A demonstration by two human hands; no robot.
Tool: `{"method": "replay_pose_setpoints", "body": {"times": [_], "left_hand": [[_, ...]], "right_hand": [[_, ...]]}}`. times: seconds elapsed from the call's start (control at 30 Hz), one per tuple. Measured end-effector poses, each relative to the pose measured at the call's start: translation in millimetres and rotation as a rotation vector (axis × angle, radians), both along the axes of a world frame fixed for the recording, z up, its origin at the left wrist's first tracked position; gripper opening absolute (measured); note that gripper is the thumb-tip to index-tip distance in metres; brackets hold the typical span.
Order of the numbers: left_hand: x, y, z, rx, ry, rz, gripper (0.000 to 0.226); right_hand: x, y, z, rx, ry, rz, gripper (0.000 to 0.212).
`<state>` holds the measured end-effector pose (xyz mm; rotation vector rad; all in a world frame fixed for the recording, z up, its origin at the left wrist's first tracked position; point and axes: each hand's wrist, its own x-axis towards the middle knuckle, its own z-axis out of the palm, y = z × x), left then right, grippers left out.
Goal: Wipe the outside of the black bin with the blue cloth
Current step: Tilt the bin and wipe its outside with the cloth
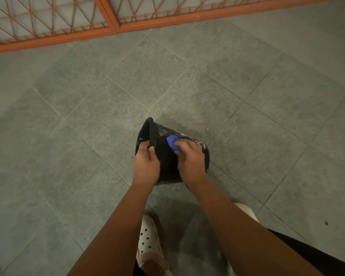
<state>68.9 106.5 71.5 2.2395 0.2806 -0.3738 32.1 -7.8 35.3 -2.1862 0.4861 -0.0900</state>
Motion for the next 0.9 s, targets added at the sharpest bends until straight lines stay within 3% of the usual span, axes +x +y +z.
{"method": "replay_pose_setpoints", "body": {"times": [0.17, 0.33, 0.47, 0.57, 0.67, 0.77, 0.9], "left_hand": [[-2.9, -3.8, -0.3, 0.03, -0.02, -0.012, 0.021], [-1.8, -1.8, 1.1, 0.015, -0.03, -0.022, 0.021], [-3.4, -3.7, 0.8, 0.045, -0.022, -0.018, 0.022], [-4.2, -4.5, 1.1, 0.045, -0.027, -0.013, 0.022], [-3.9, -2.5, 1.5, 0.041, -0.023, -0.037, 0.022], [-2.4, 0.3, 2.0, 0.015, 0.005, -0.012, 0.023], [-3.1, 2.4, 2.4, 0.02, 0.018, -0.011, 0.025]], "right_hand": [[-8.3, -7.2, -9.5, -0.131, 0.255, -0.02, 0.041], [-9.4, 6.8, -1.1, 0.013, 0.052, -0.018, 0.037], [-4.5, -9.2, -14.7, -0.071, 0.244, 0.13, 0.051], [-7.2, -9.1, -20.8, -0.153, 0.371, 0.091, 0.05], [-12.7, 4.6, -17.2, -0.153, 0.295, -0.014, 0.052], [-10.9, 5.3, -17.6, -0.083, 0.171, 0.08, 0.061], [-4.6, -16.1, -28.5, -0.046, 0.289, 0.064, 0.054]]}}
